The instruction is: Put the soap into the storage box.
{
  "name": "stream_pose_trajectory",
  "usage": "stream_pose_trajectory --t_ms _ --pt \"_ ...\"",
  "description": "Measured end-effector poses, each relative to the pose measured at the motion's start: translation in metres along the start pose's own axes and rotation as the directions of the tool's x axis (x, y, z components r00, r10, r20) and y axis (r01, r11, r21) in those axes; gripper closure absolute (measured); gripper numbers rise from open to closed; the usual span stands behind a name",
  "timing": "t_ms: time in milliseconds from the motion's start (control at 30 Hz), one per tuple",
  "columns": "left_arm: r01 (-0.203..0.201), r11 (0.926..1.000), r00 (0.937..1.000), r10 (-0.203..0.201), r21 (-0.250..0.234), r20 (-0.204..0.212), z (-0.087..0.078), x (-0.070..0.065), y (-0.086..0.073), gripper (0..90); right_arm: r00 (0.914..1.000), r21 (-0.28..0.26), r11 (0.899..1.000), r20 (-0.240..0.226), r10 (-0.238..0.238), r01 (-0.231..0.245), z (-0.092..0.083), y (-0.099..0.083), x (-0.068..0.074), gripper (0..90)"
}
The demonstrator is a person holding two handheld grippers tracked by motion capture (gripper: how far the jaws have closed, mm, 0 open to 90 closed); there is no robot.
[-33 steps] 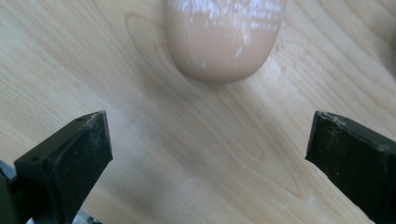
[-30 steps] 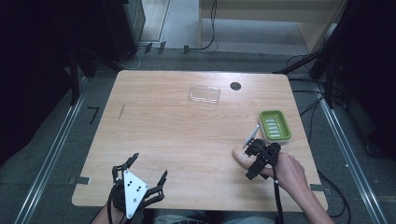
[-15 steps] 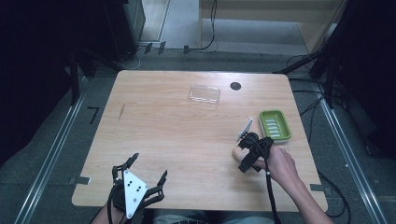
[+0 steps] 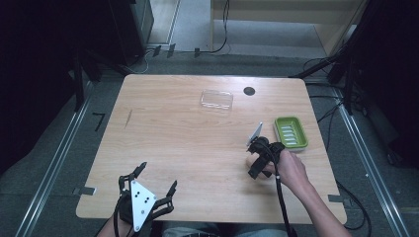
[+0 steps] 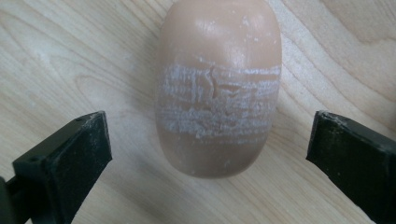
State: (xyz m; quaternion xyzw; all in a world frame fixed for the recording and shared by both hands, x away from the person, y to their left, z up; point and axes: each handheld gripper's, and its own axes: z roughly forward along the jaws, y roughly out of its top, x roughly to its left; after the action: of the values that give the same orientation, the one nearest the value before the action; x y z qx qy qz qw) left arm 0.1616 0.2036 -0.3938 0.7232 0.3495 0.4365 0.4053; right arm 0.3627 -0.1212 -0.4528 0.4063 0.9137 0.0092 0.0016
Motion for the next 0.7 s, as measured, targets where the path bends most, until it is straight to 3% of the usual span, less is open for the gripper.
stream_pose_trajectory --t_ms 367,533,700 --pt "-0.004 1.0 1.0 0.004 0.001 0.001 0.0 0.0 0.0 9.9 0.9996 -0.001 1.0 -0.027 0.01 -0.01 0.008 0.011 -0.004 0.1" --pt "-0.004 1.0 1.0 0.004 -0.003 0.002 -0.001 0.0 0.0 9.9 0.999 -0.023 0.999 -0.027 0.035 -0.035 0.009 0.01 -0.01 12.4" --pt "-0.006 1.0 1.0 0.006 -0.001 0.002 0.0 0.0 0.0 9.9 0.999 -0.02 0.999 -0.028 0.034 -0.034 0.011 0.011 -0.009 18.9"
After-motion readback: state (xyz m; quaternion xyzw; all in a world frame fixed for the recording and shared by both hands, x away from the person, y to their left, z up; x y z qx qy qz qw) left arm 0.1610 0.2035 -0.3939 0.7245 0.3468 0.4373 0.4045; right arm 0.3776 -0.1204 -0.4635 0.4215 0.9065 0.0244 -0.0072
